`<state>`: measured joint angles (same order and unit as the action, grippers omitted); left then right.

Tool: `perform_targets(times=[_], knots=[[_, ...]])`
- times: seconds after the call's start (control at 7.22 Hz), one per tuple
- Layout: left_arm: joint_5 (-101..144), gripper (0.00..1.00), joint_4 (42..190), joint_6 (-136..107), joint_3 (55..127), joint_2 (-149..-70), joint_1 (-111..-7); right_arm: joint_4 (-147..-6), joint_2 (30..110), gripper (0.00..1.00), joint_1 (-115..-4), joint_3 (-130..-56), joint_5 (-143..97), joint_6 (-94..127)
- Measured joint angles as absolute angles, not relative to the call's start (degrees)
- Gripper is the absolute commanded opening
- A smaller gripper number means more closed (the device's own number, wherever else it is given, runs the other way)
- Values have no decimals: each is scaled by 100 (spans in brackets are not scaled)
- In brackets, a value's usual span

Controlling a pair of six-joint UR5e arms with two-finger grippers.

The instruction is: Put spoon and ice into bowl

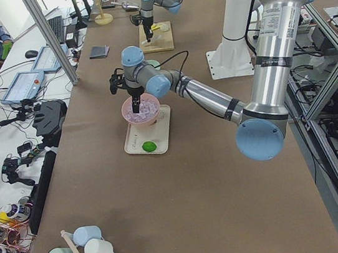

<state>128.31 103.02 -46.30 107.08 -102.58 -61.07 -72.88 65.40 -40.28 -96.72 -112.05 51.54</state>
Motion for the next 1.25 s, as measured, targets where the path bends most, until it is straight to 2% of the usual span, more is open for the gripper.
perform_targets(times=[0.55, 0.83, 0.97, 1.11, 1.25], knots=[[12432, 97, 10295, -4764, 10559, -10423, -5623, -7281, 5398, 0, -3339, -9456, -10047, 9206], [12392, 97, 10300, -4771, 10507, -10438, -5547, -7268, 4913, 0, -2973, -9038, -9077, 10642], [12361, 97, 10300, -4772, 10491, -10440, -5533, -7268, 4675, 63, -2889, -8732, -8763, 11032], [12345, 97, 10301, -4772, 10487, -10440, -5522, -7273, 4573, 100, -2848, -8576, -8622, 11167], [12326, 97, 10299, -4772, 10493, -10433, -5511, -7285, 4553, 100, -2836, -8530, -8583, 11065]])
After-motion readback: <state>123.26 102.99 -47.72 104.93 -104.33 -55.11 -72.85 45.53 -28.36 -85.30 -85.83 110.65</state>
